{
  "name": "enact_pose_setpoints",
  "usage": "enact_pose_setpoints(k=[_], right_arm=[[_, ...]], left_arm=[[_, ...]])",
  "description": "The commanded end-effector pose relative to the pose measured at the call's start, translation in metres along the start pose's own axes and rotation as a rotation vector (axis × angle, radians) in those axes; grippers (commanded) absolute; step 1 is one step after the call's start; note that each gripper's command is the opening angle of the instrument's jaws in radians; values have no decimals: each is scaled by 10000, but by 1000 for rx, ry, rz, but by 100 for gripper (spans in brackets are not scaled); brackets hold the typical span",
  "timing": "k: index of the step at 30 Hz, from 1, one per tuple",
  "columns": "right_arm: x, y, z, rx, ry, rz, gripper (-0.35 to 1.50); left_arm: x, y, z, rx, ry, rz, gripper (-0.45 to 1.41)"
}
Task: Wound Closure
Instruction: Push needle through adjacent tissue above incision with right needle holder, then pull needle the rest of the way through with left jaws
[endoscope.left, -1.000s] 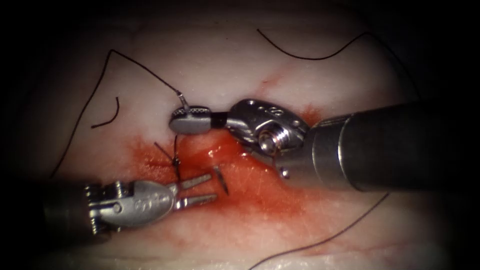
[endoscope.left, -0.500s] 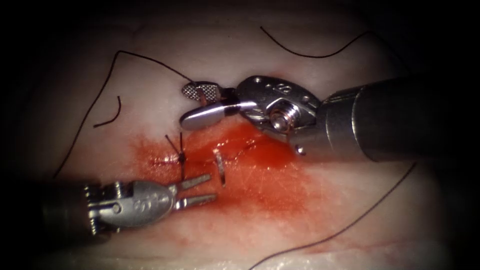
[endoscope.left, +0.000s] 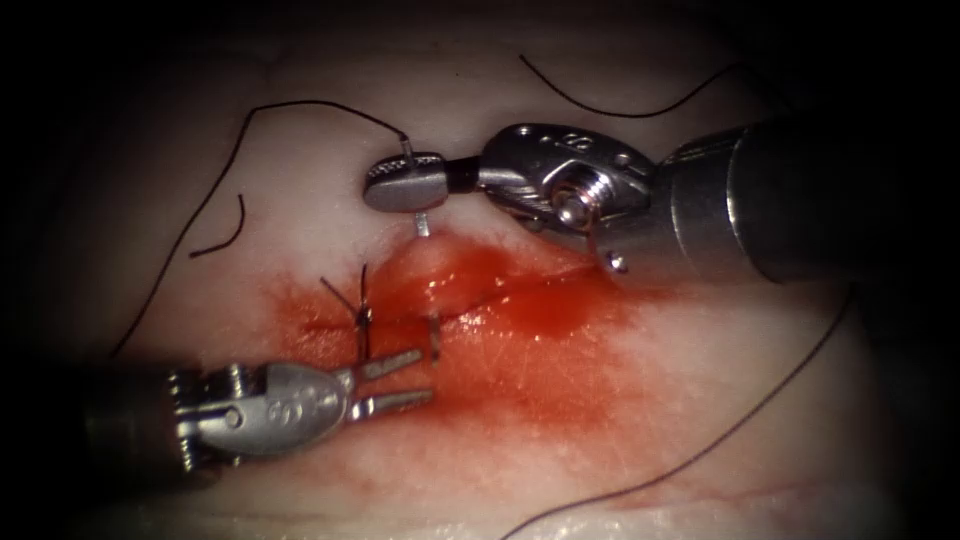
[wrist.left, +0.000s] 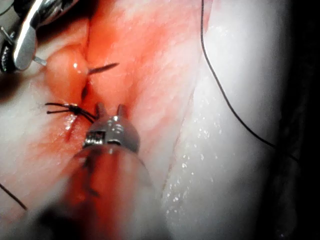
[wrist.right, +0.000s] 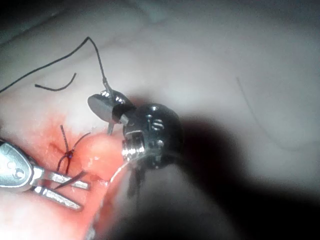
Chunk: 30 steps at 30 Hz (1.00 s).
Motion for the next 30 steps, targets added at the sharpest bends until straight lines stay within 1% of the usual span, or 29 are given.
enact_pose_setpoints(k=[1,5,7,14,19,22,23,24,25,26,27,30], right_arm=[[-5,1,9,-2,-10,38,-35],[-15,-3,10,39,-53,124,-35],[-20,-6,10,51,-60,149,-35],[-31,-11,9,67,-72,163,-35],[-45,-10,11,73,-78,146,-35],[-44,-8,12,62,-69,145,-35],[-42,-5,13,46,-58,81,29],[-40,-3,14,39,-52,4,71],[-39,-1,15,31,-48,-26,91],[-36,3,16,24,-44,-138,102],[-33,8,15,20,-42,-204,103],[-24,18,13,3,-37,-272,110]], left_arm=[[-1,2,8,-2,0,0,-3],[-1,2,7,-2,0,-1,-3],[-1,2,7,-2,0,-1,-3],[1,1,7,-4,-3,-9,-3],[2,1,6,-4,0,-5,-3],[2,1,6,-3,2,-6,-3],[3,1,5,-1,5,-6,-3],[3,1,5,-4,6,-7,-3],[4,1,5,-3,8,-8,-1],[5,2,4,-4,12,-9,-1],[7,2,2,-3,16,-1,0],[13,2,-4,1,43,24,2]])
